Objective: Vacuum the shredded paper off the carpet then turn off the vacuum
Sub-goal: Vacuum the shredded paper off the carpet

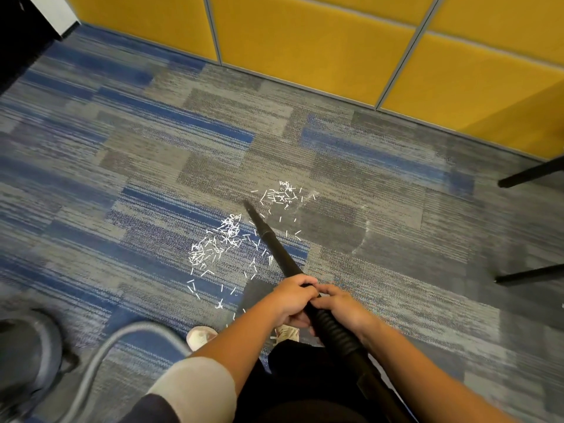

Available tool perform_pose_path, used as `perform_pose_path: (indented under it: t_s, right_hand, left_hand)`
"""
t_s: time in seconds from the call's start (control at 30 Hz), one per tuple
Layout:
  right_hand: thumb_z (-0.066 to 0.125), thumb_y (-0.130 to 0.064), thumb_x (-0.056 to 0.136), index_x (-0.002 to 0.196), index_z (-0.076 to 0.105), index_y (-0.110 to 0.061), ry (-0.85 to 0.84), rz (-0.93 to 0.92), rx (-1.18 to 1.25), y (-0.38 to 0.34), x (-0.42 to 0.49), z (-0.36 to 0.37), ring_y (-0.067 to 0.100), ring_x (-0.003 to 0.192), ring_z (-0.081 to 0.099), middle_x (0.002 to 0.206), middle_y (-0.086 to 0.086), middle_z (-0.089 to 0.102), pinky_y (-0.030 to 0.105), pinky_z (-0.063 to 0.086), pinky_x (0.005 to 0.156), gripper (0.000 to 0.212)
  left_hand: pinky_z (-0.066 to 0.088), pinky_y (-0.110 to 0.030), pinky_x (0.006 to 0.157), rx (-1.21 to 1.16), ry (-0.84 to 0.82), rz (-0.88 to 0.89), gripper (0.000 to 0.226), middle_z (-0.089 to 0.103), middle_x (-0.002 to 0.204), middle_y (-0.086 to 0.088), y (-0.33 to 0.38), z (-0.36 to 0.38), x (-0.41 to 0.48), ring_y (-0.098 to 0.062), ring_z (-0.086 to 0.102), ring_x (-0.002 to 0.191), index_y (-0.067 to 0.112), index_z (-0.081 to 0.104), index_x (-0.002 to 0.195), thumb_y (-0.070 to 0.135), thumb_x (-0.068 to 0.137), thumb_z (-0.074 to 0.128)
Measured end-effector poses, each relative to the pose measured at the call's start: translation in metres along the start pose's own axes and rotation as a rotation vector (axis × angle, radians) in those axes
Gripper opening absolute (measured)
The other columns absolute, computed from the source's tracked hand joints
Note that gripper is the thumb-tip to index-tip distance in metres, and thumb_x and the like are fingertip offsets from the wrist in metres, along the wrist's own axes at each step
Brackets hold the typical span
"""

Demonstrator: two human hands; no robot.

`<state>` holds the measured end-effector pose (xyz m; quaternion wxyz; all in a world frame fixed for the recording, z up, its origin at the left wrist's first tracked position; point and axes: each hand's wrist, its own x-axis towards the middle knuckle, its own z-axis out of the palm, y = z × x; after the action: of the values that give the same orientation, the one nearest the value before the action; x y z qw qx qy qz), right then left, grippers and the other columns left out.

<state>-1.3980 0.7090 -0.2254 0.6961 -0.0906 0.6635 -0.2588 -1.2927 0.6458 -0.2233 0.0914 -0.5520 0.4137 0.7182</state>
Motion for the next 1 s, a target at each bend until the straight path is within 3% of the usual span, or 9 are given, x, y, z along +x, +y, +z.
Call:
perform_pose_path:
  t_s: [0.17,0.3,0.47,0.6,0.73,0.83,1.0]
  right_hand:
    - [0.048,0.004,0.090,0.115,0.049,-0.015,0.030,-0.018,0.059,-0.013,-0.001,-0.007,0.023,0.040,0.059,0.075,0.022,0.058,0.024,0.046,0.035,0.031]
    - [0.049,0.003,0.090,0.112,0.052,-0.017,0.019,-0.046,0.022,-0.025,0.004,-0.001,0.022,0.041,0.059,0.078,0.022,0.060,0.025,0.046,0.036,0.030]
    - [0.048,0.004,0.090,0.115,0.050,-0.014,-0.019,-0.033,0.012,-0.025,0.012,0.012,0.021,0.039,0.058,0.074,0.019,0.059,0.024,0.047,0.035,0.031]
    - [0.047,0.004,0.090,0.119,0.050,-0.013,-0.001,-0.035,0.029,-0.020,0.008,0.002,0.020,0.040,0.058,0.075,0.020,0.058,0.024,0.046,0.035,0.033]
    - [0.046,0.003,0.092,0.125,0.046,-0.012,0.027,-0.004,0.090,-0.012,-0.004,-0.014,0.022,0.041,0.060,0.081,0.023,0.057,0.024,0.046,0.036,0.037]
    - [0.047,0.002,0.092,0.128,0.044,-0.012,0.035,0.009,0.109,-0.005,-0.012,-0.019,0.023,0.042,0.061,0.082,0.023,0.057,0.025,0.047,0.036,0.039]
    - [0.047,0.001,0.093,0.127,0.042,-0.012,0.045,0.005,0.072,-0.002,-0.010,-0.017,0.022,0.040,0.059,0.079,0.023,0.058,0.025,0.047,0.035,0.038]
  left_hand:
    - [0.050,-0.025,0.051,-0.045,0.024,0.035,0.021,0.059,0.073,-0.001,0.009,0.008,0.008,-0.008,0.051,0.042,0.034,0.054,0.104,0.018,0.098,0.043]
    - [0.051,-0.026,0.053,-0.048,0.043,0.019,0.027,0.056,0.067,0.000,0.016,-0.002,0.012,-0.004,0.049,0.035,0.033,0.052,0.117,0.016,0.098,0.041]
    - [0.056,-0.035,0.072,-0.075,0.062,-0.031,0.032,0.060,0.072,-0.002,0.010,-0.016,0.010,-0.010,0.056,0.050,0.030,0.052,0.126,0.017,0.098,0.044]
    - [0.056,-0.030,0.065,-0.056,0.038,-0.022,0.033,0.061,0.075,0.000,0.012,-0.007,0.012,-0.007,0.057,0.046,0.030,0.051,0.128,0.019,0.097,0.046]
    - [0.054,-0.028,0.057,0.015,-0.033,-0.026,0.026,0.058,0.065,0.000,0.020,0.010,0.012,-0.005,0.053,0.039,0.031,0.055,0.115,0.016,0.097,0.044]
    - [0.053,-0.030,0.067,0.063,-0.112,-0.065,0.027,0.054,0.061,0.001,0.023,0.018,0.005,-0.007,0.051,0.045,0.033,0.055,0.089,0.013,0.098,0.038]
    - [0.052,-0.026,0.062,0.136,-0.094,-0.059,0.035,0.058,0.071,0.002,0.020,0.017,0.005,-0.007,0.053,0.050,0.041,0.049,0.118,0.017,0.098,0.035]
